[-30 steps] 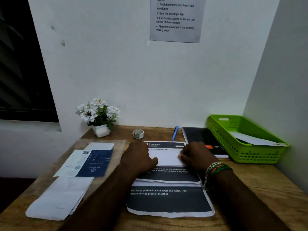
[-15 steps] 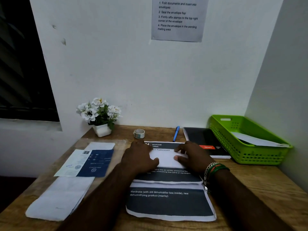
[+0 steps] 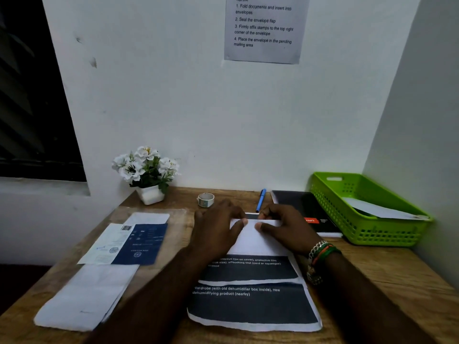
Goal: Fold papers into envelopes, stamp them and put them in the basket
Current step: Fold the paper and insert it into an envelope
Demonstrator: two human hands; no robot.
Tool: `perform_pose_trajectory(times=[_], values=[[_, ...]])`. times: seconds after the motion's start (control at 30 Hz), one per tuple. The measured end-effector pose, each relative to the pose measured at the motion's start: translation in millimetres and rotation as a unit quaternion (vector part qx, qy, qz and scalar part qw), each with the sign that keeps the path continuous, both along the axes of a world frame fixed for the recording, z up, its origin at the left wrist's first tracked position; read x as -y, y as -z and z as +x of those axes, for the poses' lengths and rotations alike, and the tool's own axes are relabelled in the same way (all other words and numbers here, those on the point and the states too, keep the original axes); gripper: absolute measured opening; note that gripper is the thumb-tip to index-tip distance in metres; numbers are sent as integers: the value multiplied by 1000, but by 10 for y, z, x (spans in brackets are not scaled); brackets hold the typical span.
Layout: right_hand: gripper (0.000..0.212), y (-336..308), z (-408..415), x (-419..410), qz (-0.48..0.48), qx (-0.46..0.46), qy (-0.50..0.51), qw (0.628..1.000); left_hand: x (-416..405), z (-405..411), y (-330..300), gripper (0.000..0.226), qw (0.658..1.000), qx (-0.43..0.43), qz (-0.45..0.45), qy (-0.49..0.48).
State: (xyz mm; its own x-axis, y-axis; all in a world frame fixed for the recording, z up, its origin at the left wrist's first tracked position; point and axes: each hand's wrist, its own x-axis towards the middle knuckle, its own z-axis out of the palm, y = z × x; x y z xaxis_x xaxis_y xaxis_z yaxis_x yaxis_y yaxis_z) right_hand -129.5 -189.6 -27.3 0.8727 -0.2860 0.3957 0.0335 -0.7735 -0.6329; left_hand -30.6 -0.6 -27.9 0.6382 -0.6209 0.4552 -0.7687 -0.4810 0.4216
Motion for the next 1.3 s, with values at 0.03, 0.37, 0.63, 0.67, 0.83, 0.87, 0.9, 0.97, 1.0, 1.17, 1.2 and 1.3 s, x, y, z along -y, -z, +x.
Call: perform_pose_trajectory(times=[0.03, 0.37, 0.63, 0.67, 0.83, 0.87, 0.9, 0.97, 1.0, 1.17, 1.2, 1.3], values=[[15, 1, -4, 10, 13, 6, -3, 1000, -10, 0, -15, 12, 1000, -10, -8, -4], [8, -33, -103, 185, 80, 33, -11, 996, -445, 449, 25, 18, 992, -72, -24, -104], [8, -4, -79, 210, 110, 29, 7, 993, -288, 483, 115, 11, 982, -144, -120, -12], [8, -10, -91, 244, 118, 25, 15, 993, -294, 504, 124, 11, 982, -146, -123, -13], [10, -13, -176, 441, 138, 8, 69, 988, -326, 509, 124, 8, 982, -139, -124, -25], [10, -19, -193, 451, 138, 13, 70, 988, -323, 491, 113, 8, 983, -133, -128, -22], [10, -31, -203, 447, 135, 21, 66, 988, -319, 480, 101, 8, 982, -126, -138, -14], [7, -68, -214, 421, 128, 31, 49, 990, -319, 454, 71, 8, 980, -115, -165, 4], [8, -93, -222, 396, 124, 32, 36, 991, -326, 432, 47, 7, 978, -112, -174, 8], [18, -184, -250, 301, 43, 29, -4, 999, -376, 344, -54, 9, 981, -106, -163, 25], [17, -203, -263, 293, 46, 33, -13, 998, -387, 330, -73, 11, 981, -109, -158, 32], [16, -244, -288, 266, 11, 36, -38, 999, -412, 313, -99, 19, 983, -113, -136, 51]])
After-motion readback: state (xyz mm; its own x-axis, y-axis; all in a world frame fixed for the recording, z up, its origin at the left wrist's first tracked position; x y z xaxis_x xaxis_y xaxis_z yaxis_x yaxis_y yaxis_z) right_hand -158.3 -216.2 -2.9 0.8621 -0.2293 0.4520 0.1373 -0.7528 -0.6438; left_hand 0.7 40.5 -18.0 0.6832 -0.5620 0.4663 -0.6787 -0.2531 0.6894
